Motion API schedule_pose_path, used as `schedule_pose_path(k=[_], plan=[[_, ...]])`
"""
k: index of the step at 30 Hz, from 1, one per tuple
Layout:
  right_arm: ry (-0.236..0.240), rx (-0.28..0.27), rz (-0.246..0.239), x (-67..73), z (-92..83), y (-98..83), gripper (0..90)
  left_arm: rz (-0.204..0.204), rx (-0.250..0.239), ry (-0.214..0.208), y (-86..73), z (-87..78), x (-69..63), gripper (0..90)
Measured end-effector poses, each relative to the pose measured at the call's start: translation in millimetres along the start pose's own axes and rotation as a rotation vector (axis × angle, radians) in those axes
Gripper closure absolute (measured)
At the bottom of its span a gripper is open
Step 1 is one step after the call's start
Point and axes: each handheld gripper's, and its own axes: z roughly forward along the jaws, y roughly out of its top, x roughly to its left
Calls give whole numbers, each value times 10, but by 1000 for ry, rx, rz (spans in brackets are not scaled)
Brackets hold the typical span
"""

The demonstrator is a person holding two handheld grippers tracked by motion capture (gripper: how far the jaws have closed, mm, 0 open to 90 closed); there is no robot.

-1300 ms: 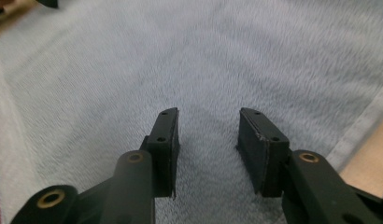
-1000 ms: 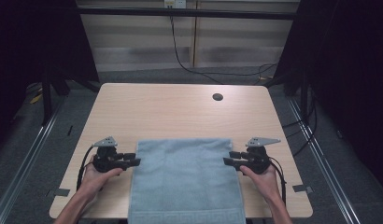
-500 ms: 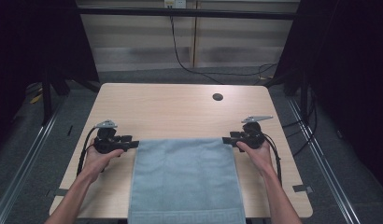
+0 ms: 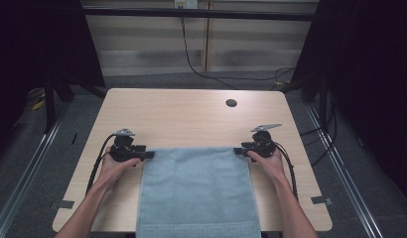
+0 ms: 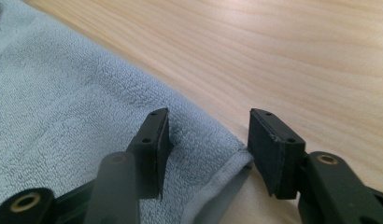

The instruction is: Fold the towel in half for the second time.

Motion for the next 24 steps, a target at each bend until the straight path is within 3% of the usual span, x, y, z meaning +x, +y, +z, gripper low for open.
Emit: schedule_pose_path(k=[3,6,8,11,13,15,17,20,24], plan=[[-33,13,-17,40,-1,0,531,34,8,16,-7,15,-35,508],[-27,20,-15,49,8,-11,573,47,3,23,-20,24,-64,566],[-24,20,-6,46,10,-28,633,62,0,10,-42,30,-86,679],[-16,13,0,52,-3,-41,751,47,-8,-11,-57,26,-105,799],[-3,3,5,69,-23,-31,806,17,-19,-16,-52,14,-91,814],[5,-13,-6,82,-57,-1,825,3,-46,-21,-29,-17,-77,824],[21,-42,14,74,-122,38,831,-11,-77,-25,31,-67,-83,827],[40,-90,27,65,-236,115,836,9,-108,-32,164,-146,-114,828],[22,-143,0,112,-377,248,838,18,-153,-37,342,-246,-128,830]])
